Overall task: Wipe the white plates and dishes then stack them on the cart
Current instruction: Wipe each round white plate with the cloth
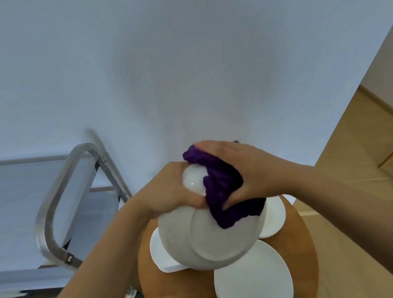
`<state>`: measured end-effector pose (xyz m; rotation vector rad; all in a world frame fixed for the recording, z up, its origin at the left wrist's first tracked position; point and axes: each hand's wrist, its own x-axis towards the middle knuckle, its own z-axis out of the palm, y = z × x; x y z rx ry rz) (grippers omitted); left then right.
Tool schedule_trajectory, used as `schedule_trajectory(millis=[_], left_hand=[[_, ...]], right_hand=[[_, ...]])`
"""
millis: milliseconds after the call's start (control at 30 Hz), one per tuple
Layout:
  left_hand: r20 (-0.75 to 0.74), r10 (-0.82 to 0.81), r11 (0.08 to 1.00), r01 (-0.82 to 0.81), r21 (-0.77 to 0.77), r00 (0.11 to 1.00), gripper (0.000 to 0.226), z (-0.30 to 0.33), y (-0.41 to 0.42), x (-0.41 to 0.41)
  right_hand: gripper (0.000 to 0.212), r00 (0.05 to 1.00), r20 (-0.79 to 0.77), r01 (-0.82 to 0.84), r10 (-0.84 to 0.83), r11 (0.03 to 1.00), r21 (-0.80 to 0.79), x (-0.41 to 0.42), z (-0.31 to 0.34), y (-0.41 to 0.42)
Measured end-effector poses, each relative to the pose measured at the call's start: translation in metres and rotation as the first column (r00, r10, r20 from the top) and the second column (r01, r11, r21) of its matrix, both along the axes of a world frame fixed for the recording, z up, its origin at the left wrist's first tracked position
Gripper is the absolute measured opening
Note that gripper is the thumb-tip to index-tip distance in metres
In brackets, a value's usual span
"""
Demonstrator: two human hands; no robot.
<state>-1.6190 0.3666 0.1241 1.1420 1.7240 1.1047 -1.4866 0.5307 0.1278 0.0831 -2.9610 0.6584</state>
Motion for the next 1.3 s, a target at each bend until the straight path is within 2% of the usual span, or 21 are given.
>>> schedule_trajectory(millis=[100,200,300,367,500,567,633,667,733,800,867,967,1067,1167,1267,1300], left_hand=[[-0.091,-0.008,1.000,0.010,0.025,0.996,0.046,0.001,-0.003,0.005],[-0.157,0.132,0.985,-0.111,0.133,0.979,0.053,0.006,-0.011,-0.001],[0.066,0.263,0.916,-0.271,0.297,0.962,0.050,0.009,-0.016,-0.005],[0.234,0.327,0.853,-0.392,0.343,0.916,0.051,0.008,-0.013,-0.006],[0.474,0.447,0.701,-0.626,0.341,0.759,0.049,0.002,0.007,0.007],[0.527,0.481,0.641,-0.691,0.334,0.701,0.043,-0.003,0.014,0.017],[0.587,0.407,0.683,-0.660,0.312,0.699,0.047,-0.006,0.012,0.017],[0.657,0.297,0.749,-0.596,0.289,0.693,0.054,-0.006,0.008,0.013],[0.782,0.117,0.893,-0.409,0.187,0.613,0.071,-0.003,-0.001,0.003],[0.816,0.078,0.961,-0.262,0.092,0.573,0.072,-0.009,-0.004,-0.002],[0.832,0.070,0.974,-0.219,0.063,0.551,0.069,-0.014,-0.004,0.000],[0.838,0.088,0.969,-0.242,0.054,0.538,0.065,-0.016,-0.001,0.005],[0.799,0.205,0.950,-0.312,-0.023,0.566,0.060,-0.019,-0.002,0.005],[0.771,0.256,0.925,-0.378,-0.022,0.583,0.060,-0.020,0.005,0.017],[0.728,0.323,0.881,-0.473,0.002,0.605,0.024,-0.024,0.021,0.043],[0.703,0.351,0.867,-0.499,0.006,0.618,0.018,-0.026,0.027,0.051]], right_hand=[[0.105,0.997,0.001,0.071,-0.071,0.985,-0.155,0.001,0.003,0.004],[0.091,0.977,-0.072,0.150,-0.202,0.885,-0.441,0.012,-0.003,0.013],[0.085,0.918,-0.085,0.210,-0.387,0.657,-0.724,0.022,-0.015,0.020],[0.081,0.861,-0.097,0.180,-0.499,0.477,-0.860,0.025,-0.027,0.014],[0.063,0.703,-0.040,0.099,-0.710,0.154,-0.983,0.016,-0.051,-0.018],[0.061,0.652,0.010,0.089,-0.758,0.063,-0.994,0.012,-0.051,-0.020],[0.059,0.675,0.024,0.123,-0.738,0.080,-0.989,0.016,-0.042,-0.006],[0.060,0.713,0.022,0.144,-0.700,0.115,-0.983,0.020,-0.037,0.004],[0.065,0.809,0.021,0.189,-0.588,0.225,-0.956,0.031,-0.027,0.023],[0.063,0.870,0.061,0.246,-0.489,0.324,-0.913,0.035,-0.019,0.035],[0.054,0.874,0.089,0.280,-0.477,0.346,-0.896,0.034,-0.017,0.038],[0.048,0.835,0.094,0.295,-0.543,0.298,-0.908,0.036,-0.022,0.032],[0.059,0.782,0.106,0.323,-0.614,0.254,-0.912,0.044,-0.037,0.013],[0.054,0.660,0.114,0.364,-0.743,0.183,-0.913,0.045,-0.053,-0.017],[0.052,0.513,0.183,0.432,-0.839,0.068,-0.899,0.038,-0.064,-0.044],[0.053,0.464,0.212,0.464,-0.860,0.032,-0.885,0.034,-0.066,-0.051]])
